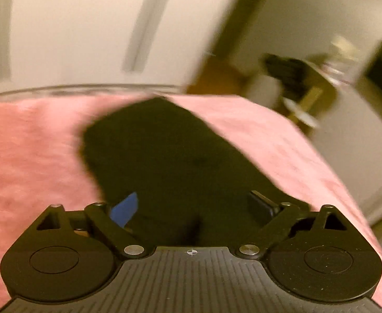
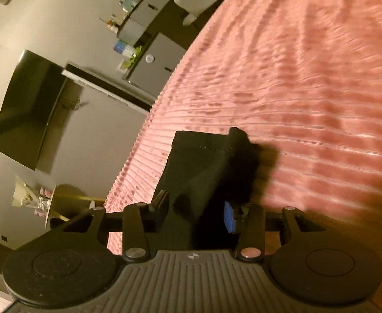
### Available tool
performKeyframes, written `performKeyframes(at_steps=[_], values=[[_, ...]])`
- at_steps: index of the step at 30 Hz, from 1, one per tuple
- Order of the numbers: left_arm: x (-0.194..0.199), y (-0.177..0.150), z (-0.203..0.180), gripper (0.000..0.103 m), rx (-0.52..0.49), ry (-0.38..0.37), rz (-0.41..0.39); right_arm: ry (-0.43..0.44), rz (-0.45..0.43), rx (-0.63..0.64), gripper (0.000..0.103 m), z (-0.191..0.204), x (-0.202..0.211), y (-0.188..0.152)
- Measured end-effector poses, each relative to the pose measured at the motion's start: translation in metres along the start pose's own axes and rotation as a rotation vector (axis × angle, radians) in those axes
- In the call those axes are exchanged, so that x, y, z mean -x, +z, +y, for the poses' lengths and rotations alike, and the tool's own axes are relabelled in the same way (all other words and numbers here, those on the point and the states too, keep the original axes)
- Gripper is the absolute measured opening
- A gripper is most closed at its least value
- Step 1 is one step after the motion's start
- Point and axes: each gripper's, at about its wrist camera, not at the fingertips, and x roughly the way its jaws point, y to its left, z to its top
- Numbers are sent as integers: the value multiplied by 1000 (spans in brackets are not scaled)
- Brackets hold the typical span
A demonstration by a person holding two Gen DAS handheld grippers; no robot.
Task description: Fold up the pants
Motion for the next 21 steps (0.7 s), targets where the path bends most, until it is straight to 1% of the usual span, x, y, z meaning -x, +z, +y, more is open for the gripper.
performKeyframes(at_steps=[1,3,4,5,6,8,9,10,11,12,13,14,15,16,17,18,21], values=[[-4,-9,-11,95,-10,-42,27,-11,12,-7,31,1,-5,0],[-13,-28,-30,95,-18,-91,97,-17,13,10,9,12,-9,2],[-16,-37,-39,94,-34,-110,118,-26,0,49,7,26,-5,4],[-17,-45,-49,94,-63,-128,126,-9,-14,98,6,41,0,6],[-16,-51,-59,94,-101,-142,122,58,-30,125,6,54,8,10],[-13,-59,-73,94,-156,-168,100,311,-51,84,6,66,27,20],[-11,-62,-79,94,-171,-185,95,407,-74,88,6,70,36,24],[-11,-64,-81,94,-177,-198,99,466,-106,126,6,73,43,25],[-12,-66,-82,95,-180,-205,107,493,-117,170,6,72,45,26],[-14,-70,-82,95,-185,-206,121,467,-122,201,6,68,43,27],[-17,-73,-82,95,-192,-204,140,365,-118,231,9,63,37,27],[-19,-78,-82,95,-202,-201,156,232,-105,262,15,56,27,26],[-22,-81,-81,95,-217,-192,175,70,-90,285,33,47,15,25],[-26,-84,-81,95,-232,-178,192,-95,-59,297,42,36,2,22],[-30,-86,-81,95,-246,-167,208,-199,-34,291,42,26,-4,20],[-30,-88,-82,95,-261,-159,224,-247,-51,267,42,16,-2,18],[-32,-91,-87,95,-304,-167,227,-224,-144,207,43,6,22,8]])
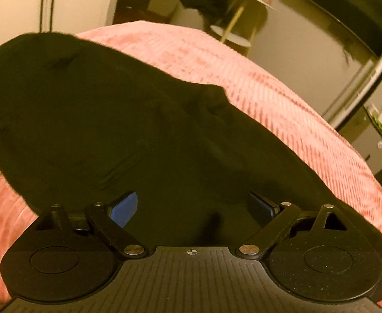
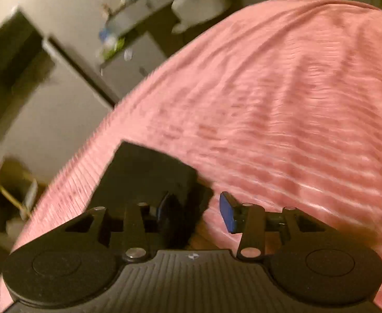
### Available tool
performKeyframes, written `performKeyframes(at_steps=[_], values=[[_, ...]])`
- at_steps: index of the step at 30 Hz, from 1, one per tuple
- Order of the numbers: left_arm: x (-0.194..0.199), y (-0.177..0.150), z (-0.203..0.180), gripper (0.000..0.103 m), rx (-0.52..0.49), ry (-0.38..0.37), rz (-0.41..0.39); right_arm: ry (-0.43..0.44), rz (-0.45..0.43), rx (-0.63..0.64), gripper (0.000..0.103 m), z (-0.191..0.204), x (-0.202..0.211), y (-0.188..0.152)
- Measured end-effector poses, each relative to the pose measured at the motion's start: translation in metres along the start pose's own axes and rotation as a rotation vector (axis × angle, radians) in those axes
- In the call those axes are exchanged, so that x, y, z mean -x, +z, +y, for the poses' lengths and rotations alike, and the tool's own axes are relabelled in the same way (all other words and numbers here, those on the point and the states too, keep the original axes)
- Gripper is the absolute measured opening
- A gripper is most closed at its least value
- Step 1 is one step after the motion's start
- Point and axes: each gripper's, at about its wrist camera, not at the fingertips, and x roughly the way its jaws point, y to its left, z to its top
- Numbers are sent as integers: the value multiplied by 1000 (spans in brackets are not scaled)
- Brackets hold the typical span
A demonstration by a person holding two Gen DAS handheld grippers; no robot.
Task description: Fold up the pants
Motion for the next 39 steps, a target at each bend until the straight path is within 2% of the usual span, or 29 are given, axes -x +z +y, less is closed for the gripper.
performKeyframes(at_steps=[3,5,6,9,11,12,13,14,16,18,22,25,27,29,30,31,32,33,34,36,39], values=[[-6,-4,-21,95,-72,-7,-7,10,-99,57,43,24,20,-9],[-9,-9,-36,95,-119,-16,-11,71,-132,113,44,46,27,-18],[-12,-12,-44,95,-138,-26,-13,133,-103,153,43,62,23,-26],[-24,-23,-64,95,-182,-61,2,295,83,255,39,103,-2,-50],[-31,-34,-72,96,-218,-103,28,441,255,307,36,126,-26,-75],[-35,-40,-76,97,-256,-93,30,506,342,311,36,131,-37,-88],[-35,-45,-78,97,-303,-81,15,552,445,307,35,134,-54,-101],[-36,-51,-79,98,-355,-78,6,549,486,300,33,132,-62,-109],[-35,-61,-81,98,-450,-65,-4,530,464,291,1,117,-74,-107],[-34,-65,-82,100,-483,-58,-3,482,401,191,0,94,-78,-86],[-35,-62,-77,101,-463,-69,3,392,250,-204,0,10,-84,-35],[-31,-63,-81,101,-461,-66,11,366,197,-329,0,-29,-84,-20],[-29,-52,-79,100,-393,-67,19,369,190,-342,0,-39,-79,-20],[-28,-40,-78,100,-316,-64,7,364,154,-297,6,-32,-70,-27],[-29,-34,-79,100,-295,-57,4,357,133,-273,16,-26,-66,-32],[-31,-28,-82,100,-297,-42,-2,360,127,-260,35,-19,-66,-29],[-33,-22,-85,100,-309,-23,-17,375,127,-250,48,-12,-69,-24],[-34,-14,-90,100,-324,-5,-42,391,123,-233,77,-3,-66,-25],[-33,-8,-95,100,-332,2,-68,396,125,-193,96,11,-62,-25],[-33,8,-105,100,-322,-13,-116,342,130,-90,99,37,-57,-32],[-50,26,-123,100,-355,-29,-132,283,118,57,99,67,-58,-51]])
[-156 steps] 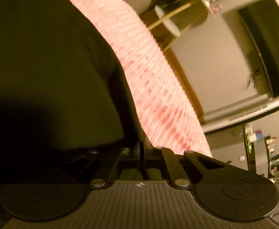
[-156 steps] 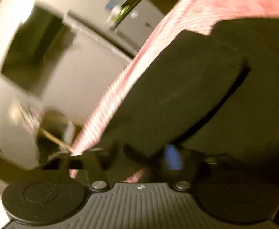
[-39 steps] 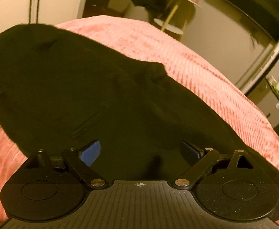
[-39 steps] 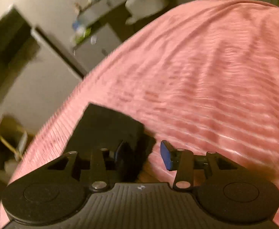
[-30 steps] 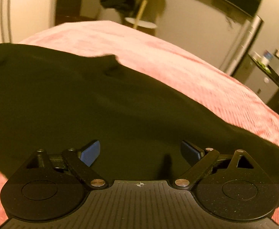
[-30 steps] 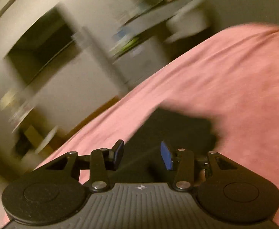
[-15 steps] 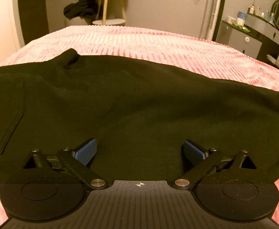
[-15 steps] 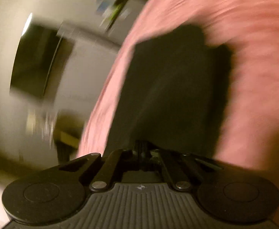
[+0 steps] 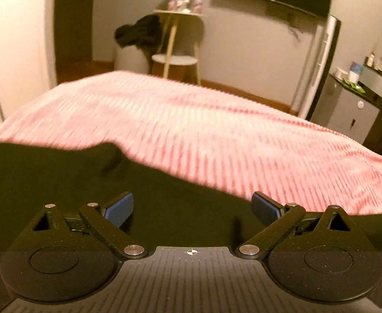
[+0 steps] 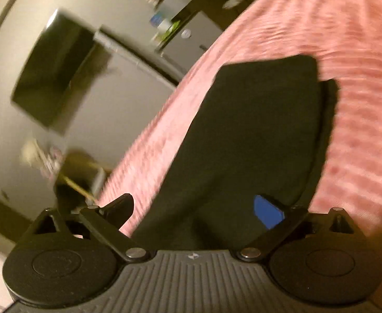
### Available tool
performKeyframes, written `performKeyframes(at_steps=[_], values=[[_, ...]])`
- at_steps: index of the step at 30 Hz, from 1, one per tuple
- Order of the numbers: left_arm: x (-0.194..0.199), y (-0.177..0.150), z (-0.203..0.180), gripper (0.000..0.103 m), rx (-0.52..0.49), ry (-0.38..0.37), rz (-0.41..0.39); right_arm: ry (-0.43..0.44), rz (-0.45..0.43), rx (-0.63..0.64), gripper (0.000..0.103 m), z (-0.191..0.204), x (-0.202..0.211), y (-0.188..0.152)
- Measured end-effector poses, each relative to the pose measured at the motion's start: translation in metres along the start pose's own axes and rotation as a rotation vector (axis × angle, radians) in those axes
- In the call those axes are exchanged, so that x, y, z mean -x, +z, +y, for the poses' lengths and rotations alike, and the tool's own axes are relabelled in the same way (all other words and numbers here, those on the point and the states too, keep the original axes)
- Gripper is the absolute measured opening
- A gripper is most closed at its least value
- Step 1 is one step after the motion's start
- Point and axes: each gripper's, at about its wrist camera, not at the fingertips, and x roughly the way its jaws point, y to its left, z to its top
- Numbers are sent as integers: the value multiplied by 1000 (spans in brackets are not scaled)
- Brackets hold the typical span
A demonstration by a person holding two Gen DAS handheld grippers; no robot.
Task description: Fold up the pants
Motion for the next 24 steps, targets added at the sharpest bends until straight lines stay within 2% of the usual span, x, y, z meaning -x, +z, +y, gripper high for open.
performKeyframes(at_steps=[3,5,8,11,14,15,17,19,20,22,24], values=[[-40,0,-8,99,-35,45,108,-75,1,158,99,18,0,-12],[-63,-10,-6,103,-31,67,176,-82,1,186,99,17,3,-15],[-60,-23,-6,103,-76,61,112,-65,-11,169,99,14,7,-17],[-44,-27,3,103,-49,18,85,-57,-34,152,99,16,23,-30],[-17,-38,6,103,-46,-30,62,-72,-46,147,98,23,15,-29],[-6,-42,6,103,-37,-53,55,-63,-32,133,95,27,18,-30],[11,-50,3,103,-22,-103,49,52,14,71,86,36,25,-37],[24,-60,-1,103,-9,-132,65,200,110,37,80,49,27,-50],[27,-64,-3,103,11,-162,89,234,154,43,77,54,27,-55],[28,-72,-5,103,59,-205,141,261,250,75,56,62,20,-65],[24,-80,-8,102,90,-211,175,213,332,83,47,61,10,-69]])
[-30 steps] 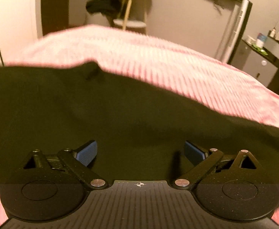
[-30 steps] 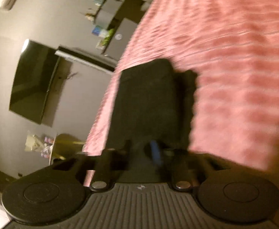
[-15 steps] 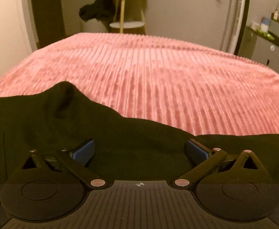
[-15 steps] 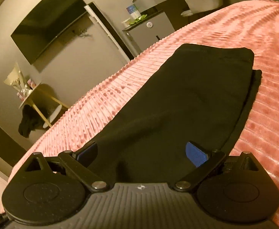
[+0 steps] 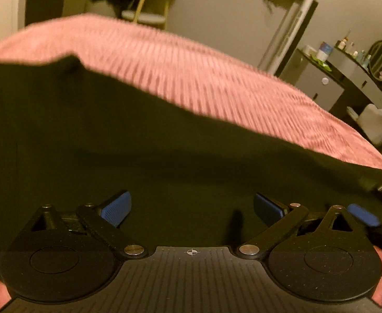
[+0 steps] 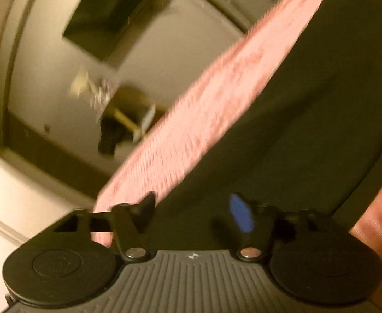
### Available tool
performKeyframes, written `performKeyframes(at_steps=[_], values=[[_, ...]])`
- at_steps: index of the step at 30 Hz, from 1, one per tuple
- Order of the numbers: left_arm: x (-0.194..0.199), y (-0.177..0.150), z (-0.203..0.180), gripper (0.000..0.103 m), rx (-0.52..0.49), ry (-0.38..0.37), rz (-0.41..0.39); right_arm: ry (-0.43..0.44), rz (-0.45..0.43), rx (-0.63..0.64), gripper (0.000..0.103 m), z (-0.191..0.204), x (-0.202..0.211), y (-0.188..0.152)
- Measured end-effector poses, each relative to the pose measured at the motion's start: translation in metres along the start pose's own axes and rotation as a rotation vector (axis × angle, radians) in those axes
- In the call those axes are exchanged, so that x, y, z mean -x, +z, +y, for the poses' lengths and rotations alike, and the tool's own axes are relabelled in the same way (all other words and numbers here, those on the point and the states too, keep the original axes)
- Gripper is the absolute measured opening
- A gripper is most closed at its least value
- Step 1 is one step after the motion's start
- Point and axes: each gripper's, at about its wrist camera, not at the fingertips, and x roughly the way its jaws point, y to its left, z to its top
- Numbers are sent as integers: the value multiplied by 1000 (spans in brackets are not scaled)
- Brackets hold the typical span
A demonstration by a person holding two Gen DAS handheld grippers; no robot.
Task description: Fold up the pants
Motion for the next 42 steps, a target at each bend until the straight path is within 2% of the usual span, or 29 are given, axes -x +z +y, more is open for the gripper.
performKeyframes(at_steps=[1,3,4,7,14,20,24,26,28,29,31,34,37,40,42], values=[[-2,-2,-2,101,-6,14,-3,-32,35,-32,33,-8,-5,1],[-6,-3,-7,98,-35,50,0,-39,45,-99,19,-20,-3,5],[-6,-4,-11,98,-53,71,3,-30,54,-119,15,-26,-2,8],[-7,-7,-16,94,-97,112,11,-19,60,-132,14,-32,1,9],[-2,-11,-17,84,-104,141,22,-35,46,-145,13,-30,6,10],[4,-12,-10,73,-119,123,47,-122,-64,-152,12,-42,29,15],[9,-16,-7,69,-146,104,60,-131,-128,-197,12,-64,50,21],[13,-17,-3,70,-135,85,57,-134,-160,-210,14,-76,65,25],[17,-19,1,72,-116,64,46,-146,-196,-216,20,-90,80,30],[19,-20,4,79,-97,44,38,-176,-227,-210,22,-98,88,32],[22,-21,7,86,-51,20,28,-195,-270,-244,45,-119,105,38],[24,-20,10,94,8,-13,18,-109,-320,-368,45,-155,129,48],[20,-18,11,96,27,-16,14,-102,-384,-433,49,-175,146,58],[16,-18,8,98,8,-9,6,-71,-372,-450,59,-184,141,72],[14,-19,6,101,2,-12,2,-64,-364,-439,61,-185,137,79]])
